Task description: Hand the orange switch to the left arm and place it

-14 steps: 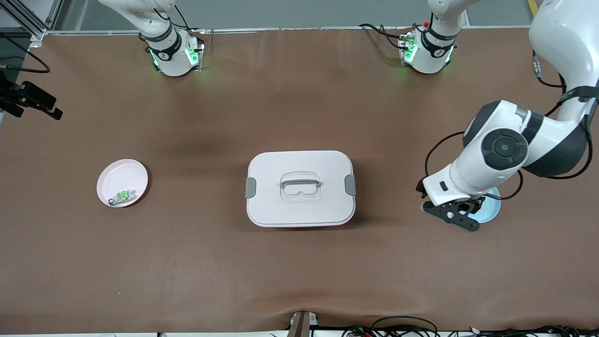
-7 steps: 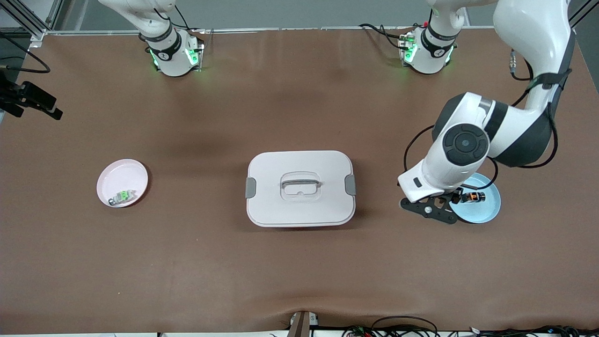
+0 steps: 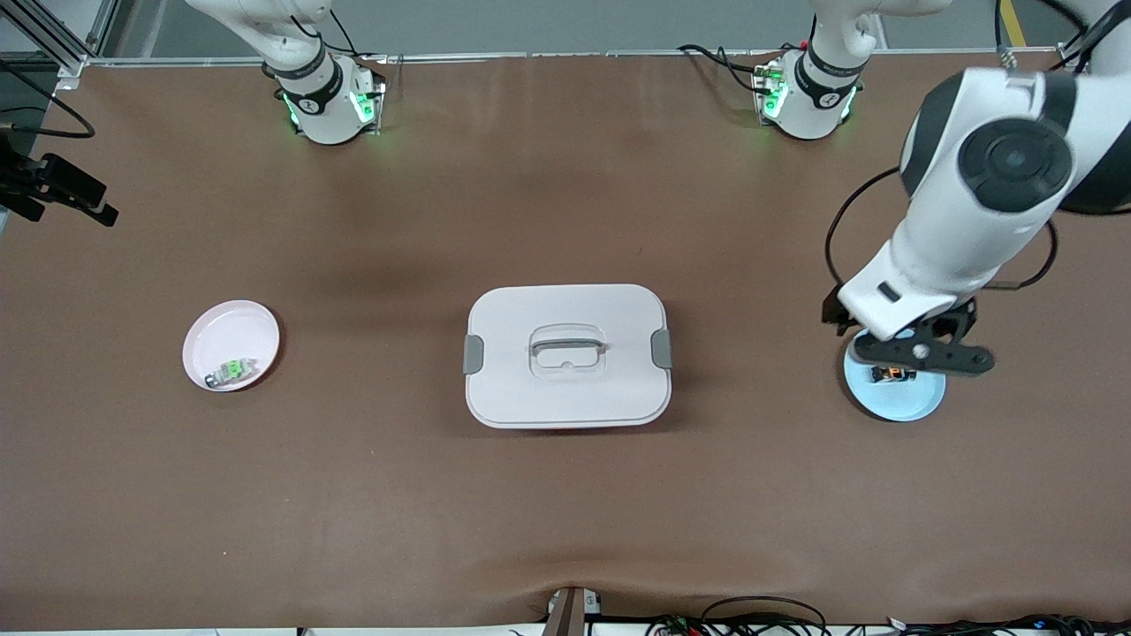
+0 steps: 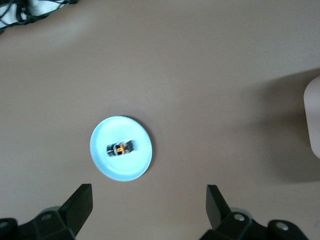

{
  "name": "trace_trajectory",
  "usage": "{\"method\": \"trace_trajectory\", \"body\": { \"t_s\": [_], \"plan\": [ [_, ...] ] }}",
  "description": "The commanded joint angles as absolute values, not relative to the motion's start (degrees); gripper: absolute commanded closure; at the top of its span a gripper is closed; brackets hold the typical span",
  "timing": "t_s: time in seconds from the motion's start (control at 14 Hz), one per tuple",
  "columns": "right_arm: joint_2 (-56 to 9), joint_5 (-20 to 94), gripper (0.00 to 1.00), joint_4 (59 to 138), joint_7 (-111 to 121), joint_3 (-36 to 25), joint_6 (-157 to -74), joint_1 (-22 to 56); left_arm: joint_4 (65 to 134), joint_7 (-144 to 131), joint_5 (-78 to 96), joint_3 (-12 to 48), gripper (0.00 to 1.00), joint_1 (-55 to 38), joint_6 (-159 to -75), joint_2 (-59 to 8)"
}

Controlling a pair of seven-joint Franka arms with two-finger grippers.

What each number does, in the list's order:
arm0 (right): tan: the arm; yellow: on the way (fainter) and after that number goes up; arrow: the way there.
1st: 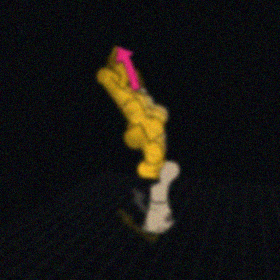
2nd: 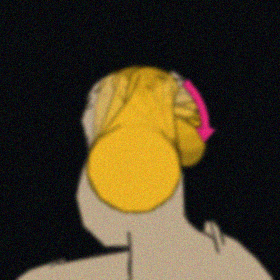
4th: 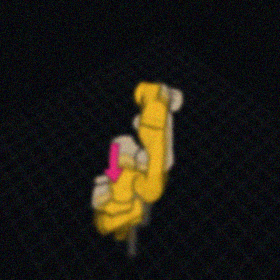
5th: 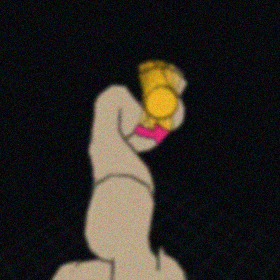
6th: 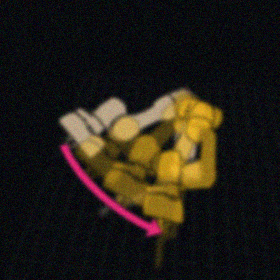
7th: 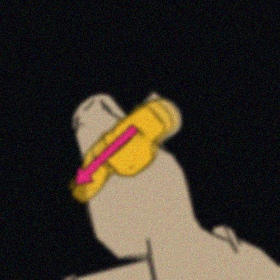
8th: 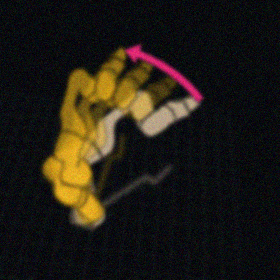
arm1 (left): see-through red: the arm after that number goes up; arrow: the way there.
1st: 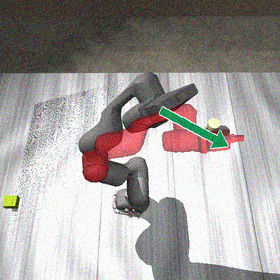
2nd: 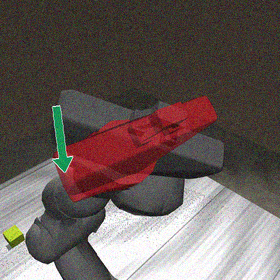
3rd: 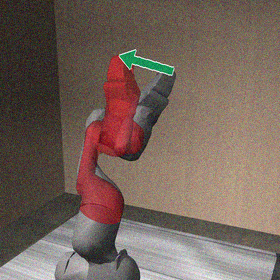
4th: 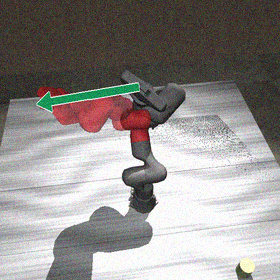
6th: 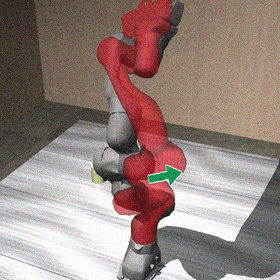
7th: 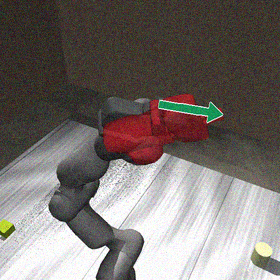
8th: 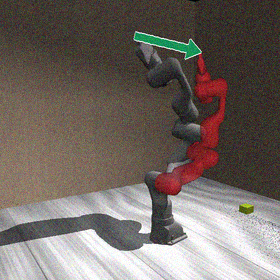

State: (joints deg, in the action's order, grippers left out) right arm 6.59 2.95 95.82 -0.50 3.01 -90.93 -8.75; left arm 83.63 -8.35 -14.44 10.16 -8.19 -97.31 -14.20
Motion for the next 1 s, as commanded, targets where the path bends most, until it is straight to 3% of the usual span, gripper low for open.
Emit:
{"method": "trace_trajectory", "body": {
  "t_s": [0.0, 0.28, 0.93],
  "plan": [
    [6.2, 1.9, 0.00, 94.7, 0.0, 3.5, -90.2, -9.3, 89.9, -7.6, -9.3, 7.0, 0.00, -8.7, -96.9, -6.2],
    [6.2, 2.0, 0.00, 94.7, 0.0, 3.5, -90.2, -9.3, 96.2, -7.3, -4.3, 4.0, 0.00, -6.6, -94.6, 4.0],
    [6.1, 1.9, 0.00, 94.7, 0.0, 3.5, -90.2, -9.3, 100.8, -7.2, -0.3, 1.1, 0.00, -4.8, -89.3, 13.7]
  ]
}}
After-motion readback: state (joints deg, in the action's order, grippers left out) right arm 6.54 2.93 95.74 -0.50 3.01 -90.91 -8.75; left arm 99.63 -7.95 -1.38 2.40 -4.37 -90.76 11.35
